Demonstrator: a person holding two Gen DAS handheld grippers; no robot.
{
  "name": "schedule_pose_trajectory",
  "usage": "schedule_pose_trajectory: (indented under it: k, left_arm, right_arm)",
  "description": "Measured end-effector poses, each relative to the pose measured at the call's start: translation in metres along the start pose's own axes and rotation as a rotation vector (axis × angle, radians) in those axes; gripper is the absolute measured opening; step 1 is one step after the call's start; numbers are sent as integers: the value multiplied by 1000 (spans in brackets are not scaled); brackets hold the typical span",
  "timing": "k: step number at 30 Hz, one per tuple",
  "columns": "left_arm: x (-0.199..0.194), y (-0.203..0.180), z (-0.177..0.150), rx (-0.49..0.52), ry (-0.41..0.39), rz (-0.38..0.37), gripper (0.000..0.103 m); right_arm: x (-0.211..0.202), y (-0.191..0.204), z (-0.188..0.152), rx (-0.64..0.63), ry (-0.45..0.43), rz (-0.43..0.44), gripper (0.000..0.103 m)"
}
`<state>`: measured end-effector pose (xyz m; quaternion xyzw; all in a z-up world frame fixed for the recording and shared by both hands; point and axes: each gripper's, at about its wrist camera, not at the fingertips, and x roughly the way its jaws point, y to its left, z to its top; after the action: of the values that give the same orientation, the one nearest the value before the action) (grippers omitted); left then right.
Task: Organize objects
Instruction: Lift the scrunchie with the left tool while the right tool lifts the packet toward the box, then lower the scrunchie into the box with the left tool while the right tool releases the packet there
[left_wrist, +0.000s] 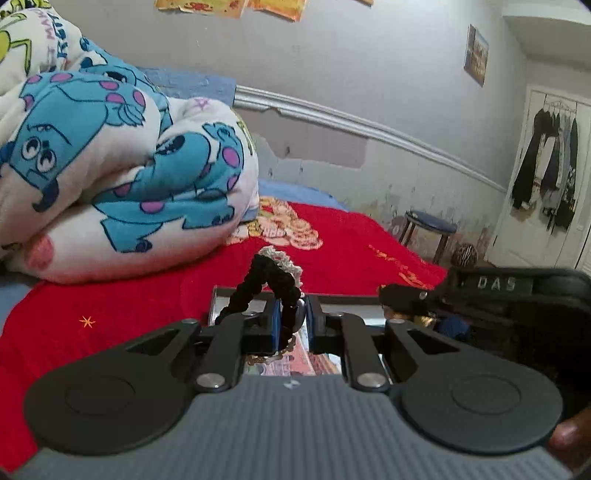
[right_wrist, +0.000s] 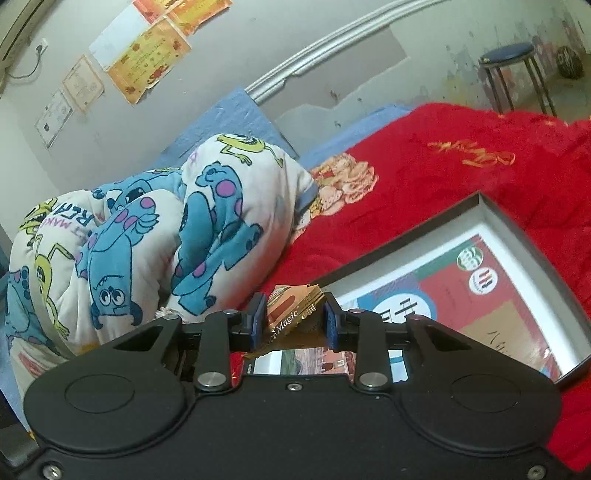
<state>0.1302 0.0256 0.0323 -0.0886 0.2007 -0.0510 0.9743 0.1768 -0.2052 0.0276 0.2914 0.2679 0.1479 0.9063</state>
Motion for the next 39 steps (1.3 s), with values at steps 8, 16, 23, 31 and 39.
schedule_pose_trajectory:
  k: [8, 16, 23, 31, 39]
  left_arm:
    - [23, 2, -8, -5, 49, 11, 18]
    - [31, 1, -15, 11, 83, 23, 18]
    - [34, 0, -18, 21, 107, 12, 18]
    - [38, -1, -20, 24, 129, 12, 18]
    - [40, 2, -22, 6, 151, 2, 19]
  right_arm:
    - [18, -24, -1, 102, 22, -29, 31]
    - [30, -31, -8, 109, 62, -44, 31]
    - [31, -25, -14, 85, 77, -51, 31]
    - [32, -17, -22, 58, 95, -52, 31]
    - [33, -16, -25, 48, 108, -56, 31]
